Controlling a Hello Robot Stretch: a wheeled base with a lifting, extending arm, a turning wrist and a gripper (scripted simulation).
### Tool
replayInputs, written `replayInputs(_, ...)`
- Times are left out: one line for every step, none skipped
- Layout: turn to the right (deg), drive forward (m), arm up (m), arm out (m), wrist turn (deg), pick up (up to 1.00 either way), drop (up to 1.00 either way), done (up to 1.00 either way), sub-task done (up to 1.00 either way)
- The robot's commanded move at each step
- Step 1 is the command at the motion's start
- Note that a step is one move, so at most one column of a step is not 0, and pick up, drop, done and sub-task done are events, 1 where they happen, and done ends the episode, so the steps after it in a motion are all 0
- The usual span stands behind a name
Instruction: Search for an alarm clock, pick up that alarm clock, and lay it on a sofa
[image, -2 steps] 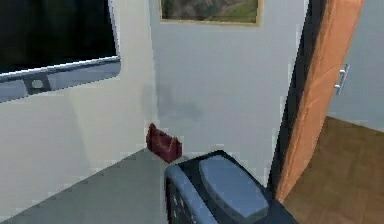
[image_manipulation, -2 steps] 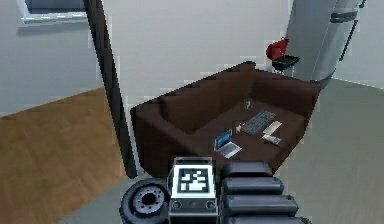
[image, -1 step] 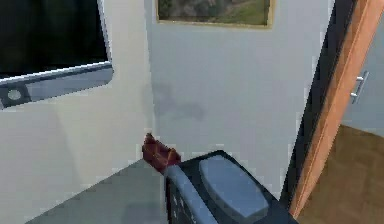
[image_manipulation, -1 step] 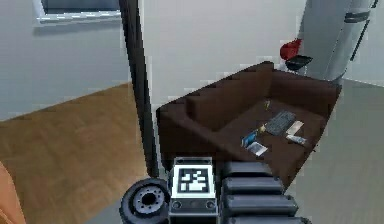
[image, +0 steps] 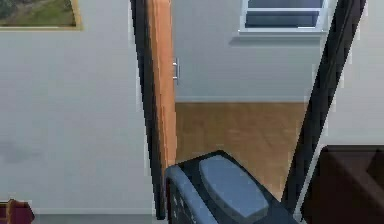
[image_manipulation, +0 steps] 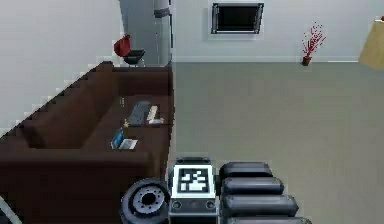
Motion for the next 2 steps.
replayInputs(42.0, 0.0, 0.0, 0.0, 0.0, 0.0, 0.0, 0.0, 0.0)
replayInputs(0.0, 0.5, 0.0, 0.0, 0.0, 0.0, 0.0, 0.0, 0.0)
